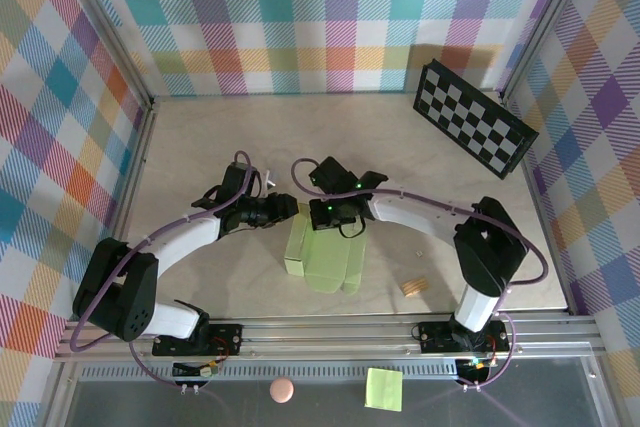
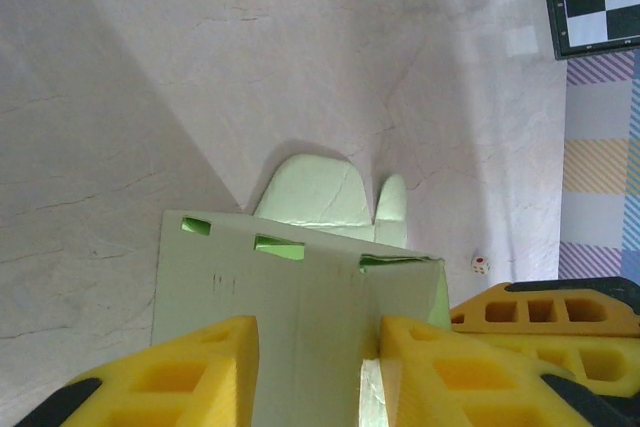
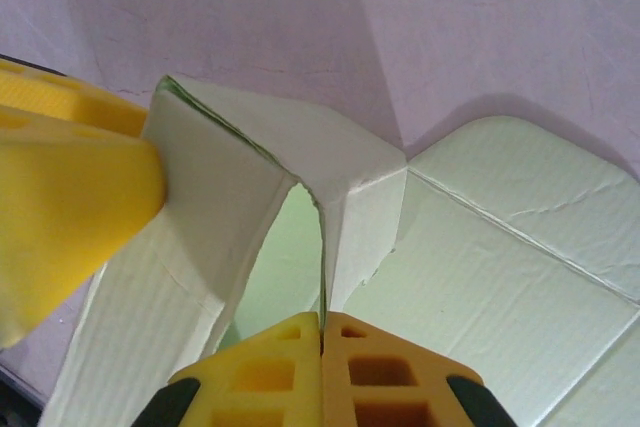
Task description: Fold the paper box
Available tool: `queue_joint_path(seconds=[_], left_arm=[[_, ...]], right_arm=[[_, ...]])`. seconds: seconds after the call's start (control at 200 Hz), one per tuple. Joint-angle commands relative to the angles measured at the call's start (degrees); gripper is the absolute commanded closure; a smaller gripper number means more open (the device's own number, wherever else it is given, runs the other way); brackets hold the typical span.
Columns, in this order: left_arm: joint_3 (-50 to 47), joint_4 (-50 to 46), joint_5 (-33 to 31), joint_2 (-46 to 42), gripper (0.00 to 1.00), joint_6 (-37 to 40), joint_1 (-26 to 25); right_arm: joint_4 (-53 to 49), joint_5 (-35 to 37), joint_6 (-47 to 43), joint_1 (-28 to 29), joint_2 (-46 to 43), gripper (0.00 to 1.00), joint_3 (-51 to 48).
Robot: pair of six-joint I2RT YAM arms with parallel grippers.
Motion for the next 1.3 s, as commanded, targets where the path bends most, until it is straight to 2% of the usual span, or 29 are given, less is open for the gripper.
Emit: queue_joint_path(seconds=[0.0, 0.115, 0.23, 0.37, 0.48, 0.615, 0.72, 0.96, 1.125, 1.295], left_arm=[[-1.7, 0.4, 0.1, 0.6, 0.64, 0.4, -0.7], [-0.9, 0.9, 3.4, 1.8, 0.64, 1.8, -1.2], [1.0, -2.2, 3.6, 3.0, 0.64, 4.5, -2.7], [2.5, -3.5, 3.0, 4.8, 0.63, 5.4, -4.1], [2.8, -3.6, 2.6, 5.3, 0.63, 5.5, -4.5], [2.9, -3.9, 2.2, 5.2, 0.63, 5.8, -4.5], [2.8, -3.6, 2.3, 5.6, 0.63, 5.7, -4.5], [2.6, -3.3, 2.6, 5.6, 0.63, 5.6, -4.5], [2.4, -2.8, 3.3, 6.1, 0.63, 5.5, -4.5], [2.4, -2.2, 4.4, 7.1, 0.63, 5.5, -4.5]], right_arm=[[1.4, -2.1, 2.4, 1.0, -1.3, 0.94, -2.0], [1.0, -2.6, 3.1, 1.4, -3.1, 0.93, -2.5], [2.6, -1.7, 3.2, 1.6, -5.7, 0.87, -4.1], [0.1, -0.3, -1.4, 1.2, -5.8, 0.77, -2.7], [0.4, -2.3, -6.5, 0.1, -8.8, 0.69, -2.5], [1.0, -7.1, -15.7, -2.2, -11.9, 0.58, -3.2], [3.7, -12.2, -20.5, -6.1, -14.0, 0.57, -6.0], [20.7, -29.5, -30.7, -16.6, -14.8, 0.55, -17.7], [30.0, -39.2, -39.1, -17.8, -9.8, 0.49, -22.3], [38.1, -42.3, -42.9, -18.1, -4.9, 0.49, -25.1]])
